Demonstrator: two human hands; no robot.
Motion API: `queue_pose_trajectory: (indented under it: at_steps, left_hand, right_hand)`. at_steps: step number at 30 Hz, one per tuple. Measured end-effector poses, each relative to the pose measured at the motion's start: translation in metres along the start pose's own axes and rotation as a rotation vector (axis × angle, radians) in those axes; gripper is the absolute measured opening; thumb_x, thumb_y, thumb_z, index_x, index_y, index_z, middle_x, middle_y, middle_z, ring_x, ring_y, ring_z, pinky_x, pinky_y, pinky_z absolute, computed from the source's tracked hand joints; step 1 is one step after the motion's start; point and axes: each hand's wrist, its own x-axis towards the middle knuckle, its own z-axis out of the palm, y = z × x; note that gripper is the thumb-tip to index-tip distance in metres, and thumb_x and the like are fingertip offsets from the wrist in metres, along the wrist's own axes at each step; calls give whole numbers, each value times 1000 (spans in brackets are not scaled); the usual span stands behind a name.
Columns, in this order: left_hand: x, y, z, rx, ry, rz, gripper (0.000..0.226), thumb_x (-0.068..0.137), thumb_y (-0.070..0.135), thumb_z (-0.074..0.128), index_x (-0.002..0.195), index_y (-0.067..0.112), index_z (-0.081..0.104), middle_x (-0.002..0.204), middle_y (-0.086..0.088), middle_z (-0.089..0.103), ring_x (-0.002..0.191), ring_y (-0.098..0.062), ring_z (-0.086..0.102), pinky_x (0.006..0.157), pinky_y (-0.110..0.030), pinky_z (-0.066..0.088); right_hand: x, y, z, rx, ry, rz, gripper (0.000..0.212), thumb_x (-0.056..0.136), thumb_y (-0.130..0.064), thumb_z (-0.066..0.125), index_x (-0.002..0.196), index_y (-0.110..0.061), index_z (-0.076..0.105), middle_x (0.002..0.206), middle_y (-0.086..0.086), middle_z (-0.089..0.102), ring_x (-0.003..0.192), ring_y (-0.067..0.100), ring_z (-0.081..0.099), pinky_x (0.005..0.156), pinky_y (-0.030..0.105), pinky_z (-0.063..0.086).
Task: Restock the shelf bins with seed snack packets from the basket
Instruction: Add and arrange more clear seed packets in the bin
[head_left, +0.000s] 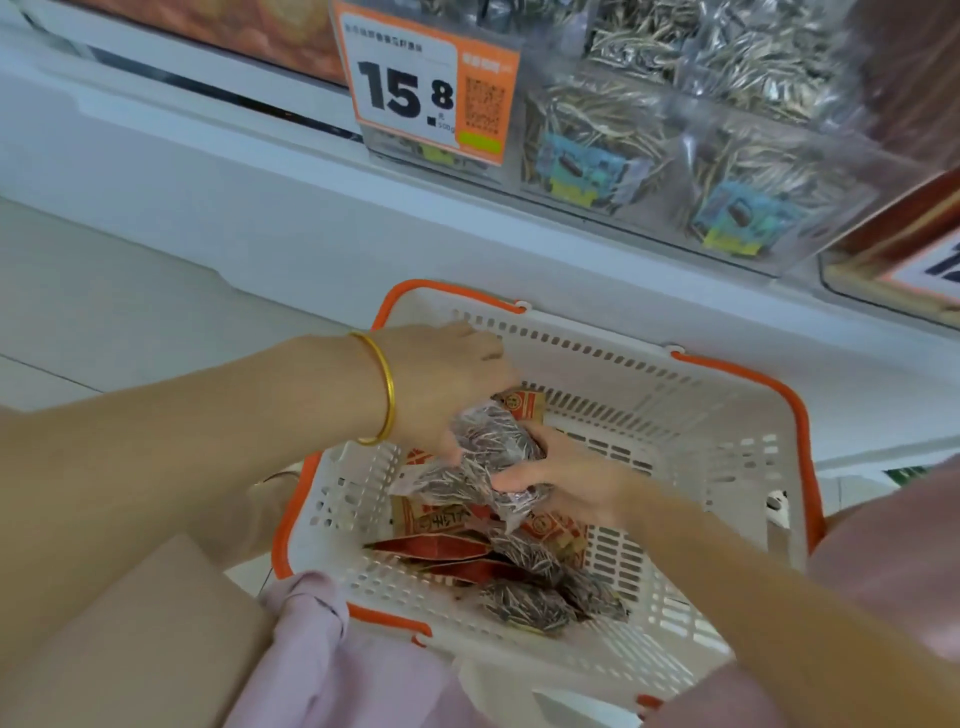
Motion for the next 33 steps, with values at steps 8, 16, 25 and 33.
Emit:
queue_pose_trajectory:
  at_steps: [8, 16, 25, 33]
  left_hand:
    - [31, 32, -6, -244, 338, 129, 67, 78, 35, 71, 133, 22, 33, 130, -1, 40, 116, -18, 42, 92, -29, 38]
    - [35, 15, -32, -666, 306, -247, 19, 86, 33, 56, 86, 16, 48, 80, -3, 50, 71, -20, 47, 58, -24, 34]
    - [39, 9, -33, -1243, 229, -406, 47, 66, 30, 58, 109, 16, 49, 114, -13, 53, 104, -32, 56, 82, -47, 55]
    - [44, 3, -32, -1373, 148, -436, 42, 74, 18, 59, 115, 17, 49, 120, -12, 55, 106, -31, 58, 78, -45, 53]
  right_hand:
    - [-67, -32, -42, 282, -125, -31, 82, 65, -55, 75, 130, -10, 51, 126, 20, 59, 112, 35, 59, 97, 50, 47]
    - [-81, -30, -62, 361, 108, -87, 46, 97, -46, 31, 115, -13, 57, 140, 5, 47, 79, 34, 60, 85, 47, 52]
    - [-91, -27, -57, 65, 190, -313, 56, 72, 19, 64, 112, -19, 61, 126, -2, 50, 109, 29, 59, 87, 40, 55]
    - [-93, -35, -51, -275, 440, -533, 29, 83, -8, 68, 105, -26, 62, 98, -9, 70, 52, 9, 56, 44, 25, 47]
